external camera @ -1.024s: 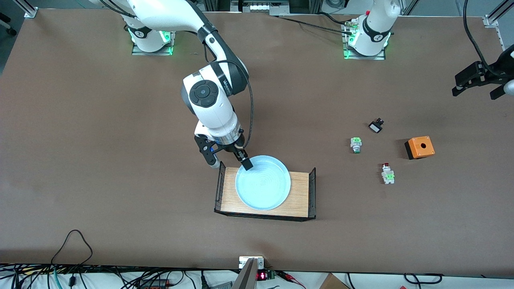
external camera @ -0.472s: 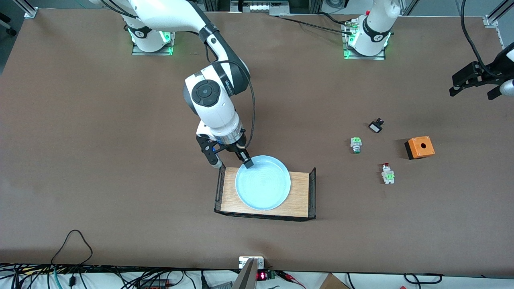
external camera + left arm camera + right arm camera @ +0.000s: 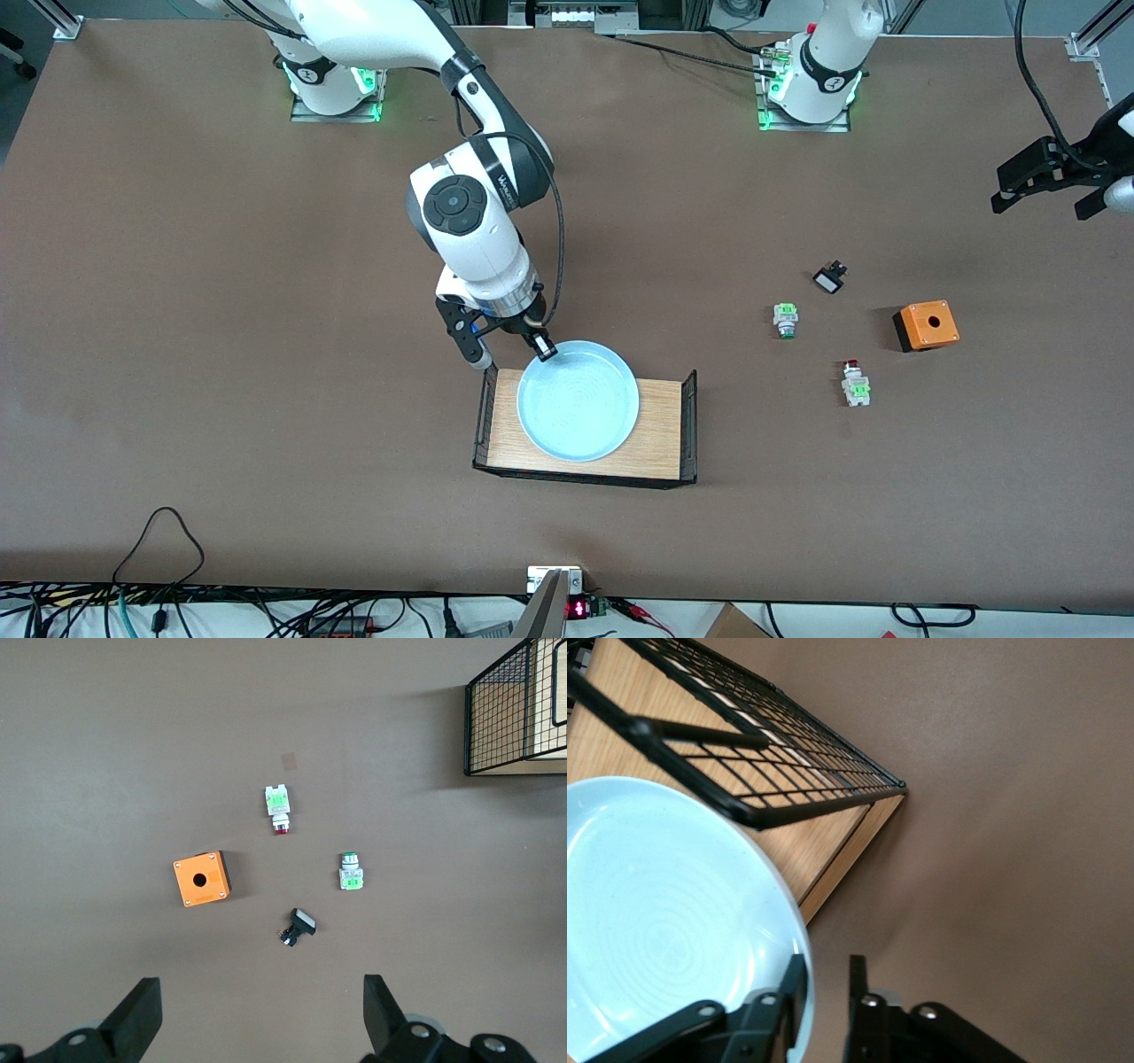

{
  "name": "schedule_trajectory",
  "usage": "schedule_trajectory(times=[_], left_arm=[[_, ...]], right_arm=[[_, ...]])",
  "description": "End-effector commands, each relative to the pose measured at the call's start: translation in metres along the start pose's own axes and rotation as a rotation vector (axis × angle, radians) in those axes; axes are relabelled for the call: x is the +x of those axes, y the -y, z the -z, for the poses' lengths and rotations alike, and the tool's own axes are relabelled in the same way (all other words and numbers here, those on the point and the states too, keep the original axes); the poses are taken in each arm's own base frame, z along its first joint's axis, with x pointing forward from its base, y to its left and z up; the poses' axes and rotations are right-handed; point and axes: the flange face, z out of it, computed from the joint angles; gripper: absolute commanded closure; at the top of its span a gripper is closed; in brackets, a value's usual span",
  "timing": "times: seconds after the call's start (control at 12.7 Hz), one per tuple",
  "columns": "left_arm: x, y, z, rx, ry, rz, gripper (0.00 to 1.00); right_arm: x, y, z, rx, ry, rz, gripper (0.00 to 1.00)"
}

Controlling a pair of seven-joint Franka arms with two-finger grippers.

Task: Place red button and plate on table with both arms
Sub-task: 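Grasp the plate rim with the right gripper and lift it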

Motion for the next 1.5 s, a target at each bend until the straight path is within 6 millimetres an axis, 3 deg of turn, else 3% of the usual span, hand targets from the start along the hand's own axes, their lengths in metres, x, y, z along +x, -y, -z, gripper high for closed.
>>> schedule_trajectory(times=[0.0, 0.24, 0.47, 0.87, 1.18, 1.42], left_arm=[[0.001, -0.001, 0.006, 0.025, 0.004, -0.001, 0.0], [0.001, -0.002, 0.006, 0.023, 0.002, 0.002, 0.0], [0.0, -0.003, 0.006, 0.019, 0.007, 0.009, 0.0], [-0.006, -0.005, 0.001, 0.016, 0.065, 0.103, 0.0], [-0.006, -0.016, -0.001, 0.025, 0.078, 0.082, 0.0], [-0.006, -0.013, 0.001, 0.018, 0.073, 0.089, 0.0]], right_arm=[[-0.001, 0.006, 0.003, 0.019, 0.007, 0.003, 0.99], [-0.002, 0.01, 0.008, 0.057, 0.006, -0.004, 1.0], [-0.009, 0.016, 0.033, 0.095, 0.033, -0.016, 1.0], [-0.006, 0.019, 0.138, 0.108, 0.104, -0.028, 1.0], [0.036, 0.007, 0.189, 0.066, 0.114, 0.063, 1.0], [0.093, -0.014, 0.206, -0.029, 0.13, 0.213, 1.0]])
